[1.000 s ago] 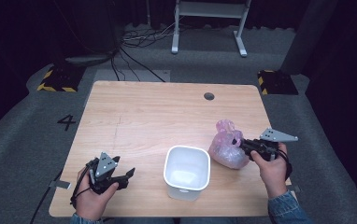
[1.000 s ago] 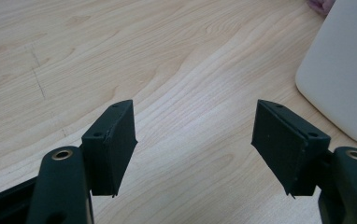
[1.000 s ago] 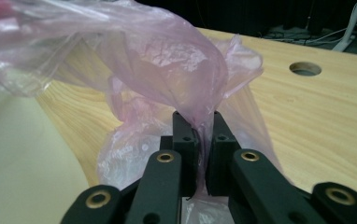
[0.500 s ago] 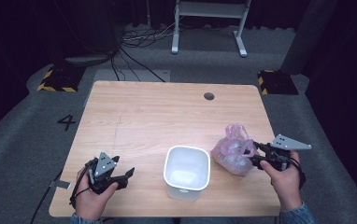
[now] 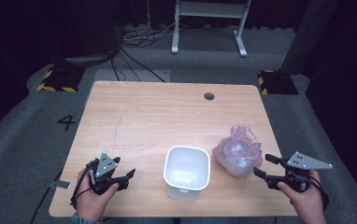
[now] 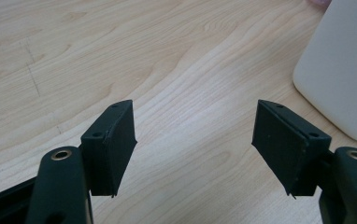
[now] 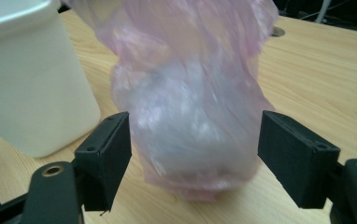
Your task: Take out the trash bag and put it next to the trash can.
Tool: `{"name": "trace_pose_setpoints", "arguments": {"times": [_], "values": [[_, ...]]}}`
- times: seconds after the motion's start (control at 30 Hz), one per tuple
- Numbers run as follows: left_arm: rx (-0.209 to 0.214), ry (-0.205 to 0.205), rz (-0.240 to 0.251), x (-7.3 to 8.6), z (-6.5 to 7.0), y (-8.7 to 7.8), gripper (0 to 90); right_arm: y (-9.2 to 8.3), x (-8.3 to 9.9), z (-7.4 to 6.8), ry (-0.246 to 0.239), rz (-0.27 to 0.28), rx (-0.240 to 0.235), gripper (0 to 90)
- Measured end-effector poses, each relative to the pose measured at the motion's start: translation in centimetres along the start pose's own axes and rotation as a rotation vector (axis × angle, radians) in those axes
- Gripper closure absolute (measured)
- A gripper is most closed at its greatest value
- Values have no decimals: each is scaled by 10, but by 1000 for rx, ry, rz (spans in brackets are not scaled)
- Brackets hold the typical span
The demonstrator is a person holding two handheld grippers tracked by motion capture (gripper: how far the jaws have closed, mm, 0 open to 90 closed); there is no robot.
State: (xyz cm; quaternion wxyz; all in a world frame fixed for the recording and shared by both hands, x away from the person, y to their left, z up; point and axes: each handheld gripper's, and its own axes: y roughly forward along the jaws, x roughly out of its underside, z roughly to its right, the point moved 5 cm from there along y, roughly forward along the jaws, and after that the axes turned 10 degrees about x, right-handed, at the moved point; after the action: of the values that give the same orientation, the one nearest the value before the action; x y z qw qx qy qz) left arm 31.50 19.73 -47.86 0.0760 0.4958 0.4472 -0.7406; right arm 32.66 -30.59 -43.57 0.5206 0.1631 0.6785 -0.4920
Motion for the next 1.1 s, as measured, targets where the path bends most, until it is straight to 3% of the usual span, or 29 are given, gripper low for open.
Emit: {"name": "trace_pose_setpoints", "arguments": {"times": [0.3,0.5,0.63,0.9,1.1], "values": [[-14,-15,-14,10,-6,-2,291,5,32,19,35,-70,50,252],[-13,-15,-49,19,-10,0,275,7,50,28,45,-113,71,241],[-15,-23,-93,27,-16,1,252,8,60,32,35,-147,106,237],[9,-25,-177,47,-24,3,204,16,79,36,35,-208,119,217],[-6,0,-238,61,-33,3,175,23,92,40,31,-255,117,199]]}}
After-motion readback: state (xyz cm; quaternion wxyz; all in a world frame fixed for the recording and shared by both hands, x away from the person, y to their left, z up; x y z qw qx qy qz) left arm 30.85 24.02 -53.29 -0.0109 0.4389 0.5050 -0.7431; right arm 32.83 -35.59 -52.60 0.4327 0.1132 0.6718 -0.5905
